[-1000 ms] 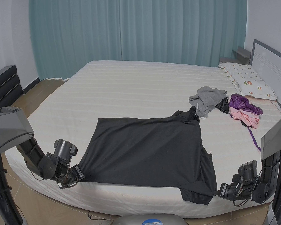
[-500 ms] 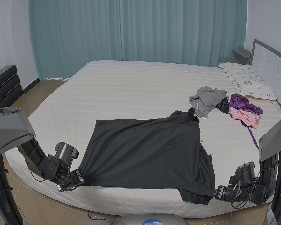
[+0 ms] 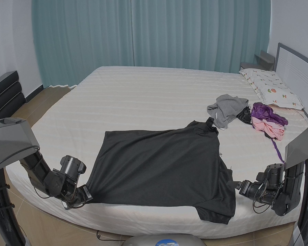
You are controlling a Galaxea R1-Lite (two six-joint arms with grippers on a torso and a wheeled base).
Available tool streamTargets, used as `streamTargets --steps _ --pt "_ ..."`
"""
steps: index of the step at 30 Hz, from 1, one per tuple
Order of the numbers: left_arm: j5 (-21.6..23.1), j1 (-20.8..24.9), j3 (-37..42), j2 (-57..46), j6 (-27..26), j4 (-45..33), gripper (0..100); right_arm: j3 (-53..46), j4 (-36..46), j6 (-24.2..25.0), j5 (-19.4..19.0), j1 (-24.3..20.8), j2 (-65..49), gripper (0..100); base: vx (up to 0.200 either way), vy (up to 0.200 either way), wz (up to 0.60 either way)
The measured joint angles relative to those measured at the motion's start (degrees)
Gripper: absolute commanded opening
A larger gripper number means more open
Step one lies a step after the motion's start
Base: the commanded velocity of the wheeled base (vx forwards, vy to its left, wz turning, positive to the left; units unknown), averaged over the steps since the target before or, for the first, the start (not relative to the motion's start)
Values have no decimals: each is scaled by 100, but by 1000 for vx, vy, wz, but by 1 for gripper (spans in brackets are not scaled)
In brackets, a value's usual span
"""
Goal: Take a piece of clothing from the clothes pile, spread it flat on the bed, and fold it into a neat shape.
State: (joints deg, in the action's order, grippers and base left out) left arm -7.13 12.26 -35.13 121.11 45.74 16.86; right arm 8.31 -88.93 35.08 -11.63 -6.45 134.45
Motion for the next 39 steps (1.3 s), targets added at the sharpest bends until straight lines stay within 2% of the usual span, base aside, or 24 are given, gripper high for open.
streamTargets --steps 5,9,10,19,29,37,38,39 --pt "2 -15 0 9 -4 5 0 634 57 -2 9 251 279 100 0 0 0" --pt "7 -26 5 13 -6 9 0 931 90 -2 6 273 494 100 0 0 0" --pt "11 -26 5 13 -6 9 0 996 99 -2 9 268 546 0 0 0 0" --pt "158 -30 24 6 -15 9 0 1163 149 0 26 243 898 0 0 0 0" --pt "145 -30 82 20 -178 -30 0 150 -2 -82 -52 424 489 0 0 0 0" --pt "148 -9 132 30 -217 -46 0 -451 -7 -383 -74 444 223 0 0 0 0" --pt "150 -9 134 30 -219 -46 100 -462 -7 -389 -74 436 224 0 0 0 0" --pt "150 -4 138 30 -219 -44 100 -468 -7 -389 -74 428 224 0 0 0 0"
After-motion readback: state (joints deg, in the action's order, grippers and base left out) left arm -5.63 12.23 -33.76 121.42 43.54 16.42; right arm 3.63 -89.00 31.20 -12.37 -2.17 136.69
